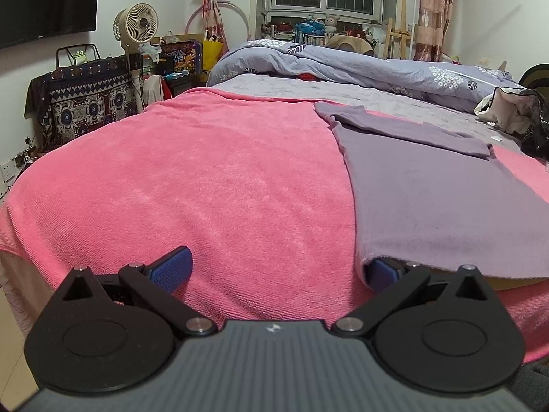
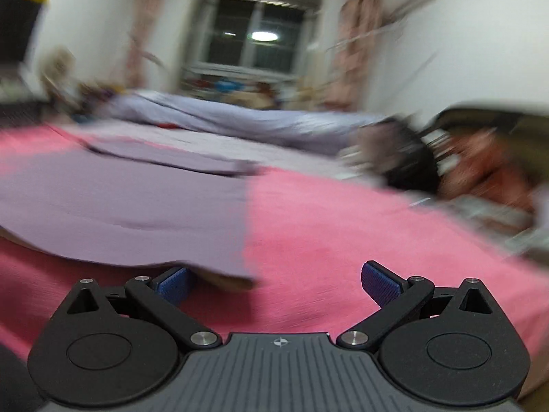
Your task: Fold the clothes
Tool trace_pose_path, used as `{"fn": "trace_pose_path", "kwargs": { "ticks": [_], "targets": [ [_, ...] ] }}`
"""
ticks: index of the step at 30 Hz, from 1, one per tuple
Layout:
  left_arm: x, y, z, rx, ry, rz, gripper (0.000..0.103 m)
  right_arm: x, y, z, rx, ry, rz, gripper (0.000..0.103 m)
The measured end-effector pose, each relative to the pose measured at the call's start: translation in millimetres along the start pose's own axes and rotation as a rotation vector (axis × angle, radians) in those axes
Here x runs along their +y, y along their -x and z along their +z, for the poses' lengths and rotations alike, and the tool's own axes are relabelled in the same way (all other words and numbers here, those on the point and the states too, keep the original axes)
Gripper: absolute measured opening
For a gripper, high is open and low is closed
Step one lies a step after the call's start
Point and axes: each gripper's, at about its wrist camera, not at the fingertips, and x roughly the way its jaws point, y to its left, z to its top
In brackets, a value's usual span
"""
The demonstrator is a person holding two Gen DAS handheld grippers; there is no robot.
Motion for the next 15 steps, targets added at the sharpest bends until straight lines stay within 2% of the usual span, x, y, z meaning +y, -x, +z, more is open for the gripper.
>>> {"fn": "trace_pose_path", "kwargs": {
  "ticks": [1,3,7,11,15],
  "targets": [
    [0.0,0.1,-0.3,0.0,0.001,0.0,0.103,-0.3,6.4,2.5,0.011,-0.052,0.123,0.103],
    [-0.1,-0.5,-0.3,0.003,0.009,-0.002,0.103,13.6,14.8,10.9,0.004,-0.074,0.293,0.103],
    [3.3,-1.2,0.0,0.011,0.041,-0.014,0.103,78.6,16.5,39.6,-0.051,0.064,0.497,0.103],
    [4.5,-1.6,0.5,0.014,0.049,-0.018,0.103,141.9,12.8,51.2,-0.097,0.249,0.591,0.103],
    [5.4,-1.7,-1.1,0.01,0.053,-0.021,0.103,173.2,6.9,56.4,-0.139,0.369,0.611,0.103]
  ]
}}
